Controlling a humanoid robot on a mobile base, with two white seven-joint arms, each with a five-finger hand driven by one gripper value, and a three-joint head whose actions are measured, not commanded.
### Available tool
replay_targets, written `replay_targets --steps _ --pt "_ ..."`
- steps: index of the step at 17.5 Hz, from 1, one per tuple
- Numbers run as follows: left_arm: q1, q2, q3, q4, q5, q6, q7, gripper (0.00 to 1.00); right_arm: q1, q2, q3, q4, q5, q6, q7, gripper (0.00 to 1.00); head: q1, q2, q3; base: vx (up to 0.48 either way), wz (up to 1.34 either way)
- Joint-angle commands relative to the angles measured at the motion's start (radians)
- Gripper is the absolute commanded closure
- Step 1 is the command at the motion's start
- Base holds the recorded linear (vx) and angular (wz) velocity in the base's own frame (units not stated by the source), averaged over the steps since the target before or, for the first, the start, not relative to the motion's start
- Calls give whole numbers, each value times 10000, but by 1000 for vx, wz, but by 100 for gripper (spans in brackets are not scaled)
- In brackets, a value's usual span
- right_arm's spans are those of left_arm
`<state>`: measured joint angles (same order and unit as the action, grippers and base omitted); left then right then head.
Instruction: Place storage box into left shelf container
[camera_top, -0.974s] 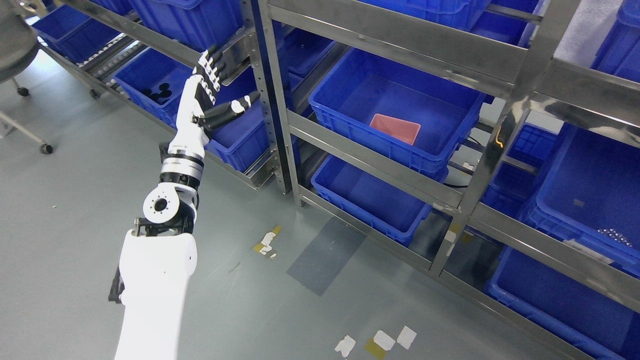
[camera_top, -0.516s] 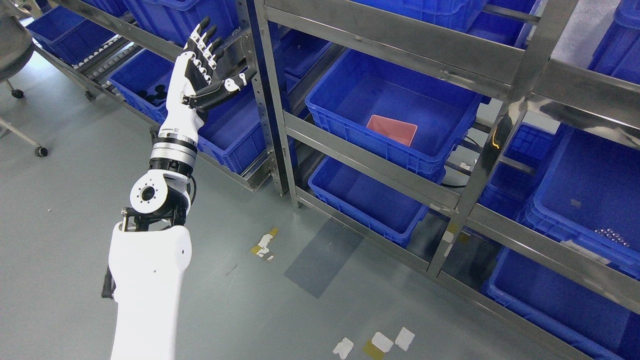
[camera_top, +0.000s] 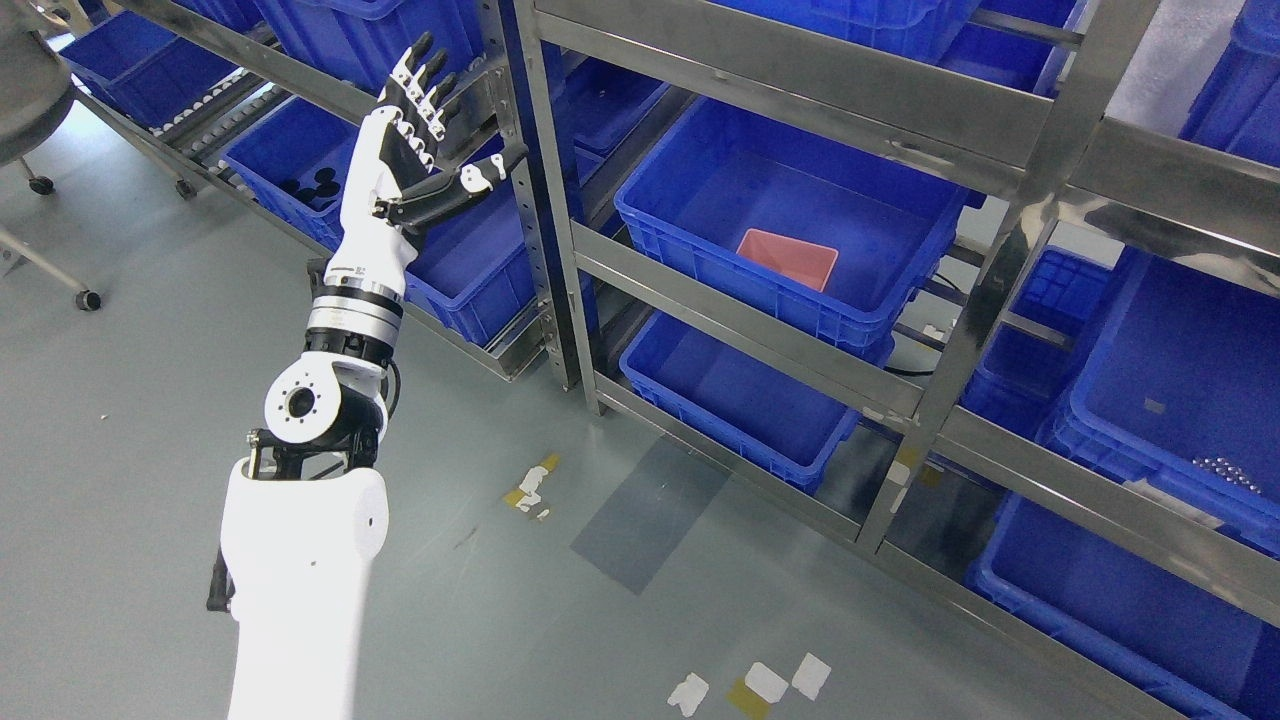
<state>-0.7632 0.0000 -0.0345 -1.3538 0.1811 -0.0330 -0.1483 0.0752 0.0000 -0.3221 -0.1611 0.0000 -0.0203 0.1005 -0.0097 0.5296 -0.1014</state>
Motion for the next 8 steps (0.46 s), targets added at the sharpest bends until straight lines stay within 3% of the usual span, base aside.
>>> replay_targets --steps 1,8 --pt "161 175 -468 -375 15 8 -5 0 0 -174 0 0 77 3 3413 0 0 0 0 0 0" --pt "300 175 -391 -391 15 -23 -5 0 0 -174 0 0 77 3 3413 0 0 0 0 0 0"
